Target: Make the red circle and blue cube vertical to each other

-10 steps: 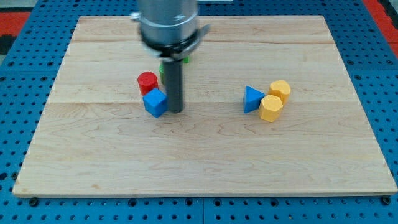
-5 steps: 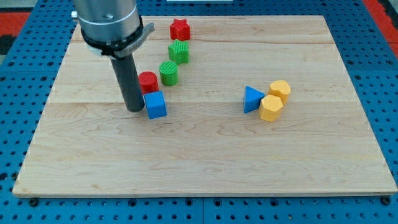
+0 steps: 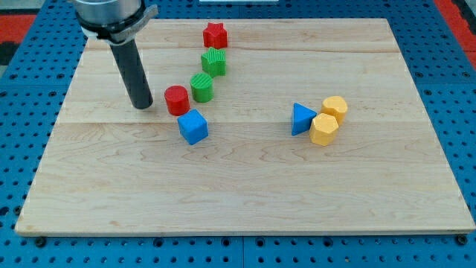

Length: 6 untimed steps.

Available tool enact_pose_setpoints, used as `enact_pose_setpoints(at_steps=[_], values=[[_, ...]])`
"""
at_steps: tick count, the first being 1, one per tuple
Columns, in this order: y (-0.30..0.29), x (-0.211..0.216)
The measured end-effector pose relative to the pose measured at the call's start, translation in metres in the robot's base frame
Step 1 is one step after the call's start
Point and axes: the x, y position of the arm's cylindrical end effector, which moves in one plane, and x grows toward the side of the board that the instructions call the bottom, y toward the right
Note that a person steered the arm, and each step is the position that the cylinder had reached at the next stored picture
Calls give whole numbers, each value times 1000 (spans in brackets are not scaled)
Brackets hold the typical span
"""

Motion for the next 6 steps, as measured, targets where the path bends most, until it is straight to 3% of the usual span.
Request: enact_pose_setpoints(at_steps=[1, 2, 3, 4, 5, 6], values=[[39, -9], [63, 10], [17, 5], [47, 38], [102, 44], [85, 43]])
